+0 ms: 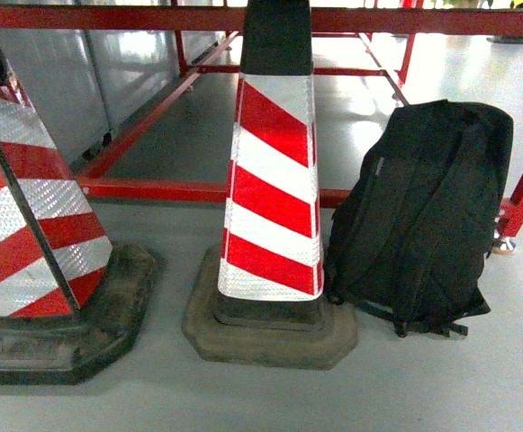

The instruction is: Sort blue parts and orange caps into right shelf containers

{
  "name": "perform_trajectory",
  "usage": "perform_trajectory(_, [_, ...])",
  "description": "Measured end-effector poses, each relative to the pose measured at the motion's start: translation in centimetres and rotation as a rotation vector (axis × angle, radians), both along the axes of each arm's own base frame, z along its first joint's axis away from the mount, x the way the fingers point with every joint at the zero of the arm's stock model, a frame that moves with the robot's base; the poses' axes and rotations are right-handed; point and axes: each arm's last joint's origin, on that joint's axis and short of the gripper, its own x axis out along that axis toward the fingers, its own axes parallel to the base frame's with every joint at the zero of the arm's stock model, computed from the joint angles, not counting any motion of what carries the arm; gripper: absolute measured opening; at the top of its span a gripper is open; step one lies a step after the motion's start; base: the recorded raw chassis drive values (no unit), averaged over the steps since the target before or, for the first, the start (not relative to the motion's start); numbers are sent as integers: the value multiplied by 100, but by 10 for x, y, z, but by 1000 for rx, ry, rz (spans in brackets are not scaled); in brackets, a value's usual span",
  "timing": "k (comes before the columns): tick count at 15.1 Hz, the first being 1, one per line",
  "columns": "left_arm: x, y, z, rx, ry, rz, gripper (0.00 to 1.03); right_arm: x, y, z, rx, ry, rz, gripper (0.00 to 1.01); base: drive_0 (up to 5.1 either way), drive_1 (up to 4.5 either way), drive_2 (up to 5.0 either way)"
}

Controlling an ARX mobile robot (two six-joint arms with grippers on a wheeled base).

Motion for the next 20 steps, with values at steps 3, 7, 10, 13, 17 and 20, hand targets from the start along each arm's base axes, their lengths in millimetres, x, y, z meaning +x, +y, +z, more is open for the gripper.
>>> perform_trajectory(3, [0,0,0,0,0,0,98,0,0,0,0,0,0,98,0,0,0])
perform_trajectory(7, [0,0,0,0,0,0,98,0,0,0,0,0,0,98,0,0,0])
perform_trajectory(10, [0,0,0,0,0,0,98,0,0,0,0,0,0,98,0,0,0])
perform_trajectory(13, [0,0,0,0,0,0,98,0,0,0,0,0,0,98,0,0,0])
perform_trajectory(17, [0,0,0,0,0,0,98,0,0,0,0,0,0,98,0,0,0])
perform_trajectory(20, [0,0,0,0,0,0,98,0,0,0,0,0,0,98,0,0,0])
